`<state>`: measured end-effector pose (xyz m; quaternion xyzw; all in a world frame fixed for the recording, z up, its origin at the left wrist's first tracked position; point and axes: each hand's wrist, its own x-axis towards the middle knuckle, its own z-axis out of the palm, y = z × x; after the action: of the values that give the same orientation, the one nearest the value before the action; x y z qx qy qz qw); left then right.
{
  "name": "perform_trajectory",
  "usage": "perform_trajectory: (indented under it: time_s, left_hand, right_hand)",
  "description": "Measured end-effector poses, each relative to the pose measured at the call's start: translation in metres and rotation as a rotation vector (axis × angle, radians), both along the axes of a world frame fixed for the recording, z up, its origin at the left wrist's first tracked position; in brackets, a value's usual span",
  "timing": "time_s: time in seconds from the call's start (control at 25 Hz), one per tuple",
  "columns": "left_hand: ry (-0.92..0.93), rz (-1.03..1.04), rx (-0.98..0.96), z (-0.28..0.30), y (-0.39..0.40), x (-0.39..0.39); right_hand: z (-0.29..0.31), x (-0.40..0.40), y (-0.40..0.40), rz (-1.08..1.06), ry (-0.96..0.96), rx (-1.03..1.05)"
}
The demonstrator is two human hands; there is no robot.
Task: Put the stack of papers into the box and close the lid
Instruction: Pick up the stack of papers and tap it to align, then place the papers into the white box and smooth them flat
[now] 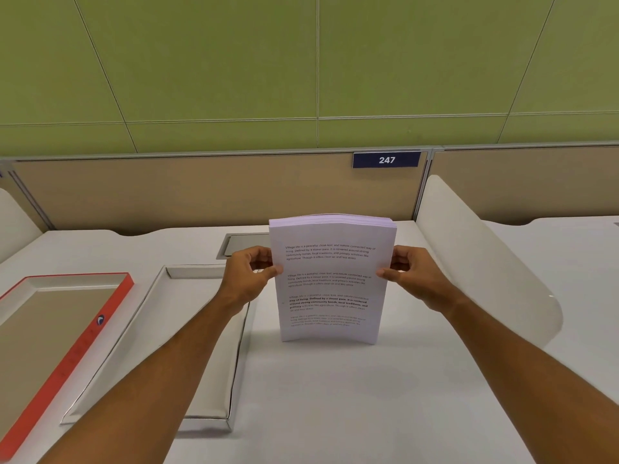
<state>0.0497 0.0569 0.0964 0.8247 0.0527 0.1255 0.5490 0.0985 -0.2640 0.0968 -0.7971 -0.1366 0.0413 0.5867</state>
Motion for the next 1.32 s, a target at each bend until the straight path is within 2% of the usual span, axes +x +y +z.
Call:
perform_trajectory:
  time_s: [0.16,0.4,0.76,1.0,1.32]
  left_hand:
    - [0.066,0.011,0.015,-0.014,-0.005,-0.003]
    - [0.058,0.030,-0.011,-0.014,-0.003,-0.006]
    - [-0.017,0.007,-0.273,0.036,0.028,-0.024]
    - [-0.013,0.099,-0.310,0.057,0.070,-0.046]
    - [0.194,0.190,-0.317,0.054,0.173,-0.052]
  right_hand:
    - [-0.015,-0.005,0.002,0.006,0.069,-0.030]
    - [-0.018,-0.012,0.007,-0.085,0.033,-0.018]
    - [0.037,-0.023,0.034,0.016,0.030,0.161]
    - [0.061,-0.028,0.085,0.042,0.074,0.214]
    - [0.056,-0.031,0.196,0.000,0.268,0.145]
